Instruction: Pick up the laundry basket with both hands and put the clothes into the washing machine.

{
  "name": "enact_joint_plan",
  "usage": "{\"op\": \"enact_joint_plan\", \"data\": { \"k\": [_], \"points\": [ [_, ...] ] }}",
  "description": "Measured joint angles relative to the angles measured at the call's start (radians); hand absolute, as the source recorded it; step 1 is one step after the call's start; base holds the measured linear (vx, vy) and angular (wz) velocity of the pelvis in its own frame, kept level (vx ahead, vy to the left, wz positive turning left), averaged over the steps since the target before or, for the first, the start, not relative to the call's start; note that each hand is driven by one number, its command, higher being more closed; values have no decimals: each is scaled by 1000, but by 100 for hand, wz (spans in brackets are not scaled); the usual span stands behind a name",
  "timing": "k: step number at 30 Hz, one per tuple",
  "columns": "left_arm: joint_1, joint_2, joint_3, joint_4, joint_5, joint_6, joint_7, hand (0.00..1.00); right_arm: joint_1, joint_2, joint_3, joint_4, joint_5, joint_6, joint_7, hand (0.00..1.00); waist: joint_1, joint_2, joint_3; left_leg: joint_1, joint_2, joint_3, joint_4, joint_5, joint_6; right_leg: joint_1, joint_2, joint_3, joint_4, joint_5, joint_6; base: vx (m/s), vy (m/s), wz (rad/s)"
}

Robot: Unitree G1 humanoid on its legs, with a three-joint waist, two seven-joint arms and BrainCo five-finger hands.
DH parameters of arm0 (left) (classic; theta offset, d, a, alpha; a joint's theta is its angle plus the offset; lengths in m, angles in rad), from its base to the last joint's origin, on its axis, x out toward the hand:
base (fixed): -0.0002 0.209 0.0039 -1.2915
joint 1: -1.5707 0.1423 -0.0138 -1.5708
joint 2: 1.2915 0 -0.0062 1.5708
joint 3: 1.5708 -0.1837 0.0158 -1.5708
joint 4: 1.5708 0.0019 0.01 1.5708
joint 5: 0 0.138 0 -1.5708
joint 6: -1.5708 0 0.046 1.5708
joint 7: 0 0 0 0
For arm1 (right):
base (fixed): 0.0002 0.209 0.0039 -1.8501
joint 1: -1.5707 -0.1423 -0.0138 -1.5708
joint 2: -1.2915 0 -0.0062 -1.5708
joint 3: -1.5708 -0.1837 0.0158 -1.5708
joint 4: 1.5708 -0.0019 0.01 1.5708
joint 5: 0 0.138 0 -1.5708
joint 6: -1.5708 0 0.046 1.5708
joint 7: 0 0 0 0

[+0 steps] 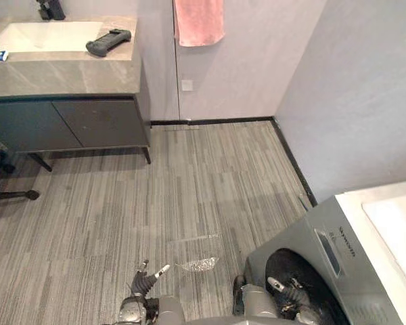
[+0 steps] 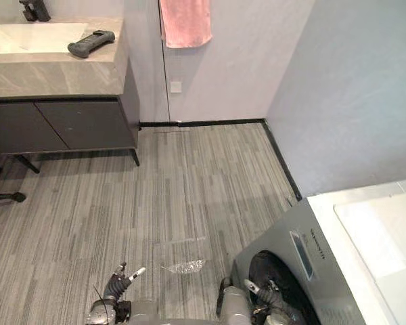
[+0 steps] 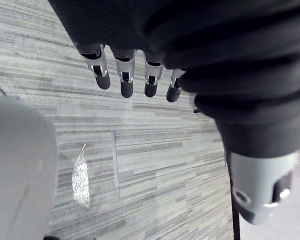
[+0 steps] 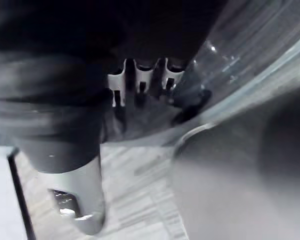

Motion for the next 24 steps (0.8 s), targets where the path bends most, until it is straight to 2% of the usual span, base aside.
{"op": "enact_joint_plan", "data": {
  "k": [2,3,4,5,7,8,10,11,12,15,17,19,24],
  "points": [
    [-8,-29,29,-1,12,-1,0,0,7,-8,0,-31,-14,6,18,0,2,16,15,-11,17,-32,18,13,-15,22,4,-40,6,-20,-7,58,-111,66],
    [-8,-34,43,-6,12,-1,1,0,4,-8,-6,-30,-14,3,14,0,0,27,26,-36,24,-28,88,25,-31,42,2,-64,10,-31,-5,48,-22,76],
    [-9,-36,61,-15,11,-1,2,0,2,1,-30,-29,-12,-5,-7,0,-2,35,37,-100,37,-16,195,47,-22,67,-7,-98,17,-41,-5,39,13,95],
    [-5,-37,86,-19,5,0,7,0,1,12,-50,-17,-7,-10,-38,0,10,24,41,-132,63,49,242,60,-7,91,-17,-126,13,-47,-2,29,26,85],
    [-4,-33,127,-18,-10,1,10,0,-1,36,-54,-8,0,-11,-70,0,13,2,42,-129,71,140,182,63,-1,90,-38,-140,-8,-43,2,26,70,59],
    [-9,-33,144,-13,-11,1,12,0,-5,35,-57,-7,5,-11,-80,0,17,-9,40,-122,68,172,141,64,8,88,-39,-139,-32,-27,7,17,79,36],
    [-15,-30,154,-4,-31,1,28,0,-15,34,-70,21,14,-10,-94,0,39,-15,42,-107,47,210,68,76,33,91,-42,-126,-103,22,11,-2,81,-3],
    [-21,-30,154,4,-31,0,29,0,-16,35,-71,32,16,-10,-95,0,55,-24,37,-85,31,236,30,91,39,104,-42,-108,-147,53,10,11,71,-25],
    [-22,-30,154,11,-31,1,29,0,-17,35,-71,33,16,-10,-95,0,56,-28,35,-69,23,247,13,95,39,114,-43,-101,-166,65,13,27,54,-32],
    [-22,-30,153,42,-28,1,26,0,-17,30,-70,32,16,-12,-92,0,50,-22,34,-13,-11,298,-29,97,42,118,-66,-57,-156,70,19,-2,60,-35],
    [-23,-25,147,56,-19,1,23,0,-14,37,-70,29,17,-12,-84,0,20,-30,31,-11,-43,302,-27,87,52,56,-112,-33,-23,5,26,-17,10,-2],
    [-26,-18,137,63,-19,1,22,0,-17,35,-67,28,16,-12,-68,0,13,-34,29,-8,-49,303,-14,84,53,29,-129,-14,35,-21,32,20,-47,5],
    [-30,-19,134,86,-18,1,17,0,-19,26,-42,35,12,-7,-68,0,0,-19,10,-7,-32,295,-29,91,43,45,-115,-44,-16,-1,25,6,-27,0]
  ]
}}
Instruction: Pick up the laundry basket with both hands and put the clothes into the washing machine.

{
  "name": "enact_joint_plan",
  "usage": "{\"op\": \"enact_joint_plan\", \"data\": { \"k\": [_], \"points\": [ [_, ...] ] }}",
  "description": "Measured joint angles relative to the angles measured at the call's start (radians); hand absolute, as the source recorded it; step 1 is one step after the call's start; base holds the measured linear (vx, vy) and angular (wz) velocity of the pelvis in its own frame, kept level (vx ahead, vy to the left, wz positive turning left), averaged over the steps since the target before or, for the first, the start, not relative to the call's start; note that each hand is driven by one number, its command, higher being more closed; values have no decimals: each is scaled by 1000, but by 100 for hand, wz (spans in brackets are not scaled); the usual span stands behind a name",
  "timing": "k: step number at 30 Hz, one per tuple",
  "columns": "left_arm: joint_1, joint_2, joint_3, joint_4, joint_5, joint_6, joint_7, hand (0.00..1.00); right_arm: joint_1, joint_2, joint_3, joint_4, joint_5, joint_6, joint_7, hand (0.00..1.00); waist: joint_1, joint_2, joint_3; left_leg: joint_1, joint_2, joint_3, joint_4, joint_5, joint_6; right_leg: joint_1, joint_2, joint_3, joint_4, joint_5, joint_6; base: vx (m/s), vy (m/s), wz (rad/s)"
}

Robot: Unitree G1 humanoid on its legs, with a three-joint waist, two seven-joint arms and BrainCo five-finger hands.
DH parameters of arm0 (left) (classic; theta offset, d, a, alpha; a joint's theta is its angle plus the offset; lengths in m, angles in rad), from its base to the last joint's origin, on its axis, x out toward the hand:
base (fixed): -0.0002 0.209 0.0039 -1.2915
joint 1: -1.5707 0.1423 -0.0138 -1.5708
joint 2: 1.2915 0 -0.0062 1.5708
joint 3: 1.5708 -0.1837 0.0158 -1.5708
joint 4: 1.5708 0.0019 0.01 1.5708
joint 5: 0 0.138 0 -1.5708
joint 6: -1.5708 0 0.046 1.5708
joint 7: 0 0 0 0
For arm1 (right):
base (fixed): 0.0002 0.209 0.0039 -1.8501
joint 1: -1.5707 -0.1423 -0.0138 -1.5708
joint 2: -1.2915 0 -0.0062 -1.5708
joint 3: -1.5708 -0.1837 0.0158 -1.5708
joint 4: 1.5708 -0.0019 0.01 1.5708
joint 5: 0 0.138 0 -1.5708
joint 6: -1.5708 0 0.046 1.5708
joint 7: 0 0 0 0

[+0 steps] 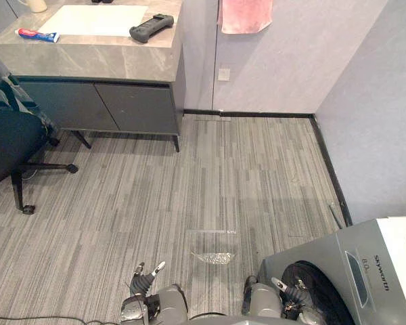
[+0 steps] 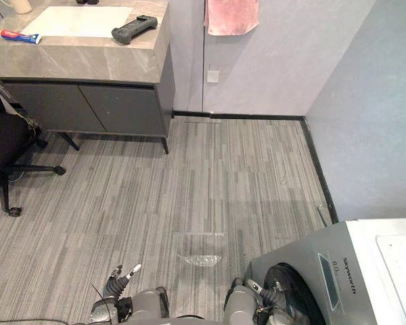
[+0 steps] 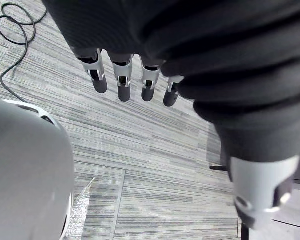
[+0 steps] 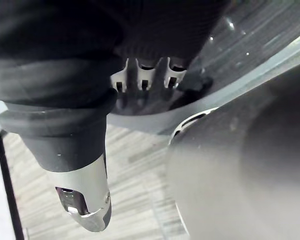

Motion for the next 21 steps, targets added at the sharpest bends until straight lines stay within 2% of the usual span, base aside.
{"op": "enact_joint_plan", "data": {
  "k": [3,8,10,11,15,18,21],
  "points": [
    [4,-3,2,19,-2,4,-12,0,0,-2,-2,27,-34,6,-1,0,-1,5,-28,16,8,-11,-33,8,-13,46,26,-22,-71,24,-3,19,-30,8],
    [10,-11,17,18,-33,17,-16,0,0,-9,-7,57,-75,17,1,0,1,7,-51,42,49,-24,-32,23,-27,133,57,-65,-136,22,-13,31,-36,18],
    [15,-10,9,18,-53,18,-17,0,-3,-8,-12,80,-75,19,1,0,2,9,-68,55,35,4,-108,63,-25,135,56,-66,-177,45,-8,24,-71,1],
    [24,-4,-3,19,-61,17,-18,0,-8,-8,-14,104,-75,21,1,0,2,-5,-89,102,10,21,-219,125,-29,150,59,-66,-246,84,-13,53,-81,-7],
    [27,-4,-33,31,-71,20,-29,0,-10,-15,-59,106,-75,21,1,0,-3,25,-97,178,-15,42,-384,211,-36,187,77,-72,-338,132,-22,8,-28,-6],
    [29,-5,-43,43,-71,21,-37,0,-13,-20,-69,116,-75,21,0,0,-4,34,-105,190,-15,41,-409,220,-38,205,83,-84,-353,136,-21,-31,-8,3],
    [32,0,-53,50,-75,21,-38,0,-16,-20,-69,124,-78,21,0,0,-3,31,-106,190,-21,40,-419,220,-38,203,85,-86,-355,137,-19,-21,-1,3]
  ]
}}
